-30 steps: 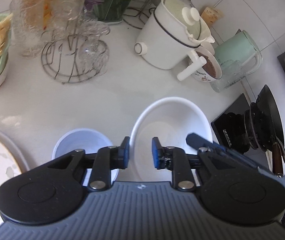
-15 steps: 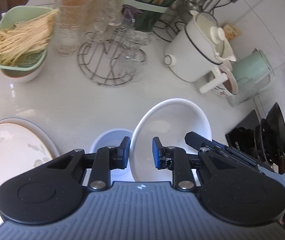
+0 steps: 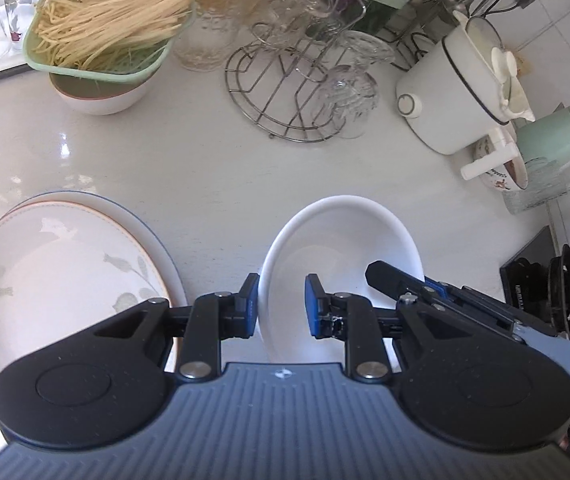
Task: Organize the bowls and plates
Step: 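Lift the white bowl with both grippers and carry it to the bowl stack, then lower the white bowl onto the bowl stack and open both grippers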
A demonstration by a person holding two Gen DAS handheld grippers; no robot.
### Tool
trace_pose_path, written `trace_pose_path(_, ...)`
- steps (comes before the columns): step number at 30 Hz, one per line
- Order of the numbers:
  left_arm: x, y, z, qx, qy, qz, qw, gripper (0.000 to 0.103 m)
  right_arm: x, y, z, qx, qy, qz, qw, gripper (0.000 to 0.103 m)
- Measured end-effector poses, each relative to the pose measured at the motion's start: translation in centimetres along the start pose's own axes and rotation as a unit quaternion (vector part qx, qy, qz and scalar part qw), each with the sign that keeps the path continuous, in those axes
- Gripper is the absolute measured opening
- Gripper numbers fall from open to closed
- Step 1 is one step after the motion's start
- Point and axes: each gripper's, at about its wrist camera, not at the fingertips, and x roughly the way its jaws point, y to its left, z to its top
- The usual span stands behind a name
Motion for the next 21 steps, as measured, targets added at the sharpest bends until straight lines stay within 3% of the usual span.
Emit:
trace_pose_path(11, 1.0, 1.5, 0.6, -0.005, 0.018, 0.029, 0.9994, 0.029, 0.8, 0.7, -0.5, -0.023, -0.003, -0.028, 0.999, 0.014)
trace_pose_path(13, 0.8, 1.7, 0.7, -0.008, 0.013, 0.033, 0.9994, 0.043, 0.6, 0.5, -0.4, -0.021, -0.007, -0.026, 0.999, 0.025)
trace_pose_path(15, 0.5, 2.0, 0.8, -0.014, 0.007, 0.031, 0.9994, 0.048, 0.6, 0.2, -0.3, -0.012, -0.008, -0.021, 1.0, 0.056)
trace_pose_path(21, 0.0, 2.5, 1.0, -0.024, 0.001, 0.029, 0.9993, 0.06, 1.1, -1.3, -0.2, 0.031, -0.004, -0.018, 0.999, 0.057)
